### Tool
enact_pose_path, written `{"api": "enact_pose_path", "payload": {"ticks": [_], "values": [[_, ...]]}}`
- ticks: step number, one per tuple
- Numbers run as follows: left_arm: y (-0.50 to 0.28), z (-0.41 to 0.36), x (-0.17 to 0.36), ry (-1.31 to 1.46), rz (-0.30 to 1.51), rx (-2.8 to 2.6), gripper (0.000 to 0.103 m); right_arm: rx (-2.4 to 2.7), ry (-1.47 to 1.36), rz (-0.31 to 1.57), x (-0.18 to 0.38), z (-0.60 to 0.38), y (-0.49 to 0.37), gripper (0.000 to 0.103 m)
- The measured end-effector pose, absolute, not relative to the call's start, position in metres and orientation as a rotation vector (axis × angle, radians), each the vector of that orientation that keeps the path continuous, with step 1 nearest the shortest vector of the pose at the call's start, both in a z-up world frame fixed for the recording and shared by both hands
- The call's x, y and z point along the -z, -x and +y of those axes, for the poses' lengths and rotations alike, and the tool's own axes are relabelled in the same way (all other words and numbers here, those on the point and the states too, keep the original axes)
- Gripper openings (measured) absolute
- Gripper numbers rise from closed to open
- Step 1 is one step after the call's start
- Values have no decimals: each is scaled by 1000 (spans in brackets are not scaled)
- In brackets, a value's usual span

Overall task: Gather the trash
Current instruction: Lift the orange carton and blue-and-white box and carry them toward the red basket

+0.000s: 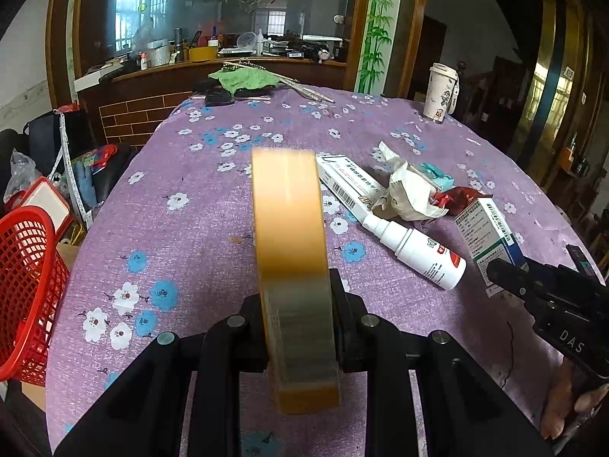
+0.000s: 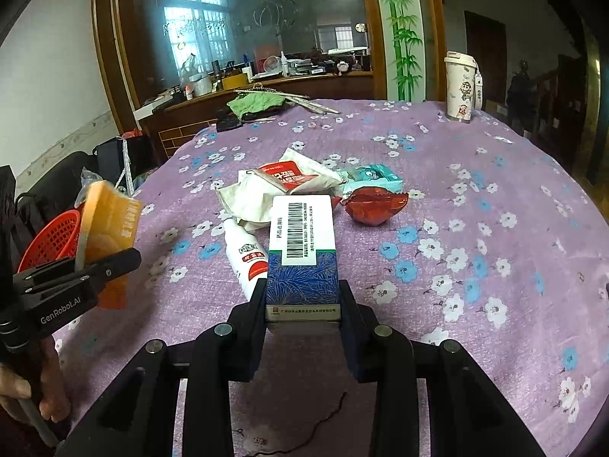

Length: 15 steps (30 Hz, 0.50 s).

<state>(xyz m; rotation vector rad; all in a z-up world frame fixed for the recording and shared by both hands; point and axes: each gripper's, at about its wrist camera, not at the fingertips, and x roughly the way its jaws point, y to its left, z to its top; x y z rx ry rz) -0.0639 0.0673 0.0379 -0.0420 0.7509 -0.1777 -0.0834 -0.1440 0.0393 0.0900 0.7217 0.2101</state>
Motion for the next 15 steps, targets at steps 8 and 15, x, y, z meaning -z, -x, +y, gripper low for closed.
{"api": "enact_pose_path", "payload": {"ticks": [8,15], "values": [[65,69,-38,55,752,188,23,-211,-110,726,-39,-147,83,37],[63,68,-37,44,761,184,33,-222,-115,730,-38,-148,82,37]]}}
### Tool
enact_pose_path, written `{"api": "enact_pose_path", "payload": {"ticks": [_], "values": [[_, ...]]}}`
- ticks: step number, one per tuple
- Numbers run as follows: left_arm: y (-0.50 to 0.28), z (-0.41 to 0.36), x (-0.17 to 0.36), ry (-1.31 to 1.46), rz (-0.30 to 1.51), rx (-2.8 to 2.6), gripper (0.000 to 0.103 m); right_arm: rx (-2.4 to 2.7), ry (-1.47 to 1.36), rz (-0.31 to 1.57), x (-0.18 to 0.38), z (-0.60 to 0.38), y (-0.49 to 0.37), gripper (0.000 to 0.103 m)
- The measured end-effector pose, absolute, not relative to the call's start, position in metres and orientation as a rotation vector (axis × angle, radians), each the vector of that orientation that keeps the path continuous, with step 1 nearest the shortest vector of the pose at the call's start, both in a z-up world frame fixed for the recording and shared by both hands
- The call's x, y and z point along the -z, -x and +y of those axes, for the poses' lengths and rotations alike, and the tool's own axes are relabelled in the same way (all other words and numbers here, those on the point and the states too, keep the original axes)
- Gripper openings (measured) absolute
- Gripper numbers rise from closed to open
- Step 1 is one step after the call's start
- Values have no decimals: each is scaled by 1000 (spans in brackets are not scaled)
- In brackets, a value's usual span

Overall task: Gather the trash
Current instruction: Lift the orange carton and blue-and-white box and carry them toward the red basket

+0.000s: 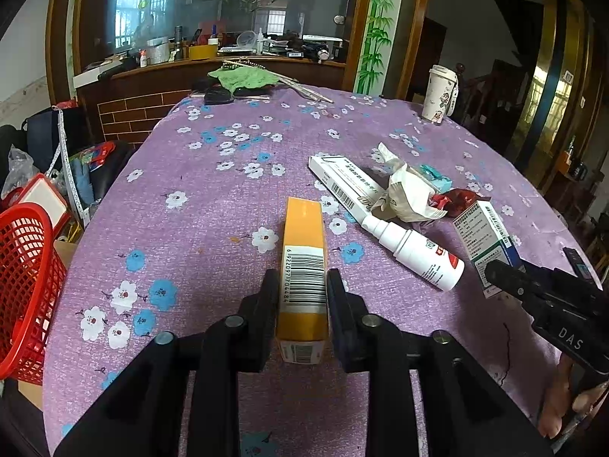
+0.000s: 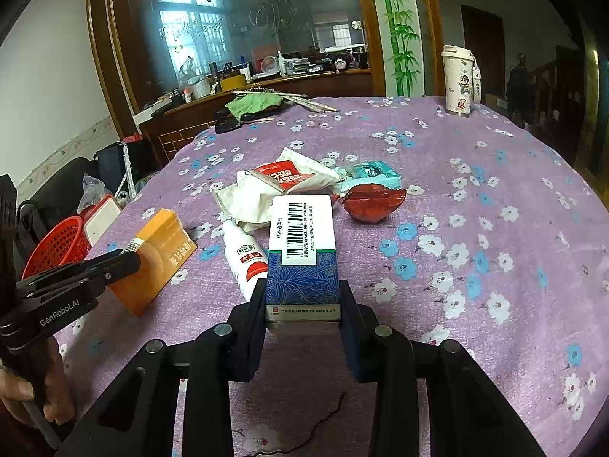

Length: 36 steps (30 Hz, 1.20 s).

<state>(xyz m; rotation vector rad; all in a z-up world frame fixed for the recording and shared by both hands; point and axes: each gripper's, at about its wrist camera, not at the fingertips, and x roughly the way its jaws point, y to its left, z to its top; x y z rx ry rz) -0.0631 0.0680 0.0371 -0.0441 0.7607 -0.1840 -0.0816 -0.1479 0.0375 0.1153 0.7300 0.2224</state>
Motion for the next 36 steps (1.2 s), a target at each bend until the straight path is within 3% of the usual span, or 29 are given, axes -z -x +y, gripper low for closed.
{"api": "enact_pose_path", "payload": {"ticks": [5,8,36], "values": [[53,60,-32,2,810,169,35,-232,-122,728,-37,-148,82,37],[48,60,-28,10,838,178,22,-238,-130,725,-37,-150,83,37],[94,72,-59,58,725,189,22,-255,-130,701,-52,-143,116,37]]}}
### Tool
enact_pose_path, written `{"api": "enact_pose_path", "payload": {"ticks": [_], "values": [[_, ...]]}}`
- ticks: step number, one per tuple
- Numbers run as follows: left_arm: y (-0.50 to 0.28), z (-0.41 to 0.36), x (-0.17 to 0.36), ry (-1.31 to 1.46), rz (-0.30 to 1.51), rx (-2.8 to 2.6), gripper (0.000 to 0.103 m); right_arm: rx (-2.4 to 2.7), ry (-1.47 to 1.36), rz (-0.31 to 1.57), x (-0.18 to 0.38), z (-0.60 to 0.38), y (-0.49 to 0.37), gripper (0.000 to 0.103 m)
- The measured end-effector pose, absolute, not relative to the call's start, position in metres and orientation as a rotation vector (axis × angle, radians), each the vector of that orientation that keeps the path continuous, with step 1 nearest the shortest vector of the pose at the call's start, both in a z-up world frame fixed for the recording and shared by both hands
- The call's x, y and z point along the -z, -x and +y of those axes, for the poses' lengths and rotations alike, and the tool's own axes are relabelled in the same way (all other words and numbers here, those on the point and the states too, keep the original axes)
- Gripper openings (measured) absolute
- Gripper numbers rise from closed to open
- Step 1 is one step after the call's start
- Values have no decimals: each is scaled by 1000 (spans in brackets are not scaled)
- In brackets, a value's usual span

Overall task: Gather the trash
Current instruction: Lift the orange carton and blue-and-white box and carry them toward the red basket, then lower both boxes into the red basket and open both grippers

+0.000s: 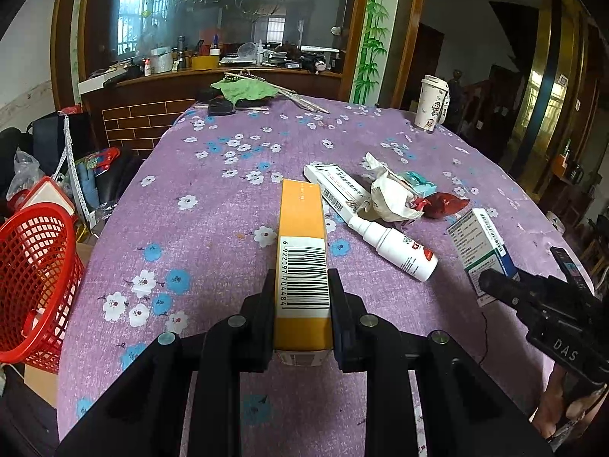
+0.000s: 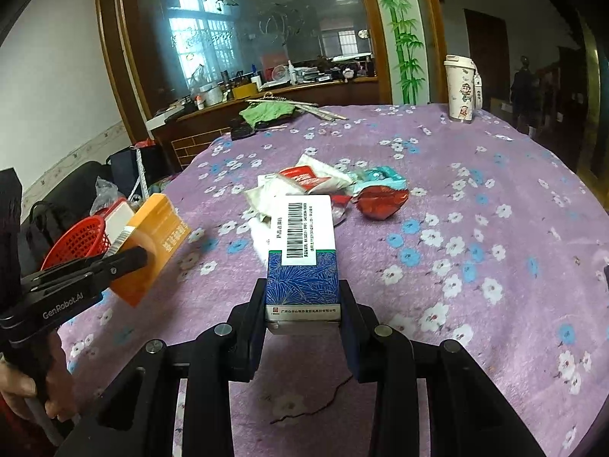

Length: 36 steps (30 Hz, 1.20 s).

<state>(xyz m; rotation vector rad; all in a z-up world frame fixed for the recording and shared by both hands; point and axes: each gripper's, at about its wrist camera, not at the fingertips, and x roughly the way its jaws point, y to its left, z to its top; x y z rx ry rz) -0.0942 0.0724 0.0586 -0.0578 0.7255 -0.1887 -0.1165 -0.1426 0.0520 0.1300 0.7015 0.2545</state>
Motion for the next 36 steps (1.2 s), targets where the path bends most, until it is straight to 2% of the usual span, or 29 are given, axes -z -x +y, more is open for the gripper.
{"api": "enact_pose_path", "payload": {"ticks": [20,36], "values": [[106,103,-68,109,700,155,22,-392,-80,718,-62,-90,118,37],[123,177,-94,191,635,24,22,-545,-21,728,-82,-28,105,37]]}}
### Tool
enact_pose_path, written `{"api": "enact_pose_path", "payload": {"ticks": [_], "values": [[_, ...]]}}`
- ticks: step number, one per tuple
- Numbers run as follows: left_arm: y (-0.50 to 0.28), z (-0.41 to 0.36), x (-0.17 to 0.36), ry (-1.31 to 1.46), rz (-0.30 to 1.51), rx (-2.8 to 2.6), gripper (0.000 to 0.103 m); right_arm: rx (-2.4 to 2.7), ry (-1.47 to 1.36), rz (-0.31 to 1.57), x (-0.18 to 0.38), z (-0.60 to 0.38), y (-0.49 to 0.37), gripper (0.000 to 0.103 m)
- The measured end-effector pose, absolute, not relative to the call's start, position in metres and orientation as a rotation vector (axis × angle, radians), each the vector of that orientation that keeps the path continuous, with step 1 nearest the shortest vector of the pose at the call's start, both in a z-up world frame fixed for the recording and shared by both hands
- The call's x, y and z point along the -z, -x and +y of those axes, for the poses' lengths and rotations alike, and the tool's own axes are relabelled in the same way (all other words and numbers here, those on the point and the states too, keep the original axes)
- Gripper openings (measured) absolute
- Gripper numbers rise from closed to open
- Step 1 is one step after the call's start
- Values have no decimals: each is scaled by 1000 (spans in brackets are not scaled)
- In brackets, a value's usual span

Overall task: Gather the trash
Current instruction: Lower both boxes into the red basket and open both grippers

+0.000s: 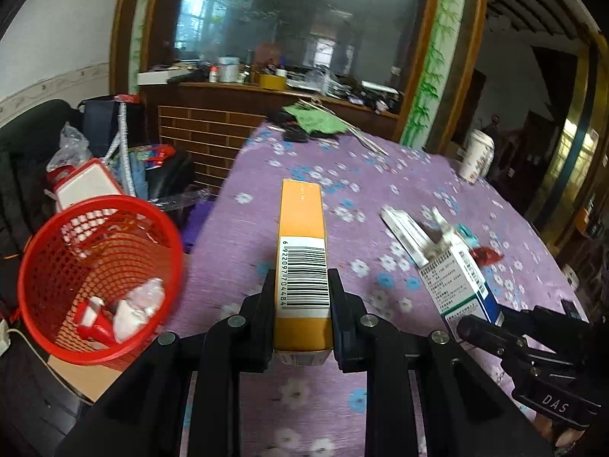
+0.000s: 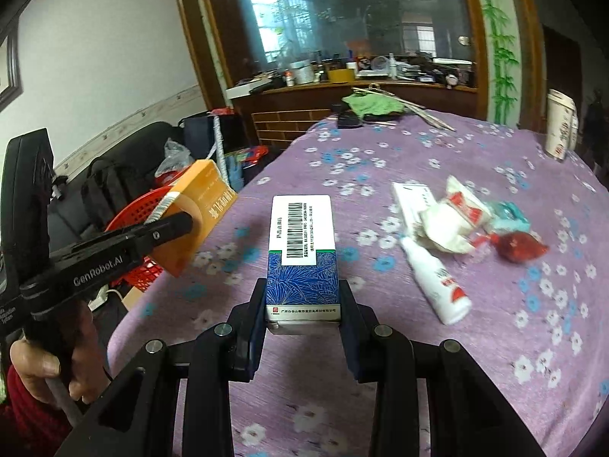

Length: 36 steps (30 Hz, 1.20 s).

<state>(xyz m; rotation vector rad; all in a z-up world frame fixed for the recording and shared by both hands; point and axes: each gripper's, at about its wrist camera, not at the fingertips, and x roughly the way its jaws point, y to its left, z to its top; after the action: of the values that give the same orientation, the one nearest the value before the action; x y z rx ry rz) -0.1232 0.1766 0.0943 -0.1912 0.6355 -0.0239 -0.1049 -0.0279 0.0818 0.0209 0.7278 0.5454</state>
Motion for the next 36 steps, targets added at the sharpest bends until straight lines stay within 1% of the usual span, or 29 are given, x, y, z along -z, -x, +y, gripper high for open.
{"api": "enact_pose_path", "payload": {"ticks": [10,19,27,29,31,32,33,36], "values": [[148,254,-116,237,582,-137,22,-707,23,730,-104,40,96,37],[157,325,-97,279,631,-274,22,-863,61,775,-106,129,86,37],[145,352,-90,285,647,-319,22,-902,74,818,-98,190,59,37],[141,356,-89,278,647,-327,23,-904,61,830,-93,201,49,39],[139,358,-89,278,649,-346,46,-905,59,851,-85,210,38,45],[140,359,-89,285,643,-359,69,-903,46,854,-83,209,36,46],[144,359,-90,293,615,-368,71,-898,17,849,-82,202,35,46],[148,354,-92,269,601,-371,71,-878,25,825,-82,185,39,46]]}}
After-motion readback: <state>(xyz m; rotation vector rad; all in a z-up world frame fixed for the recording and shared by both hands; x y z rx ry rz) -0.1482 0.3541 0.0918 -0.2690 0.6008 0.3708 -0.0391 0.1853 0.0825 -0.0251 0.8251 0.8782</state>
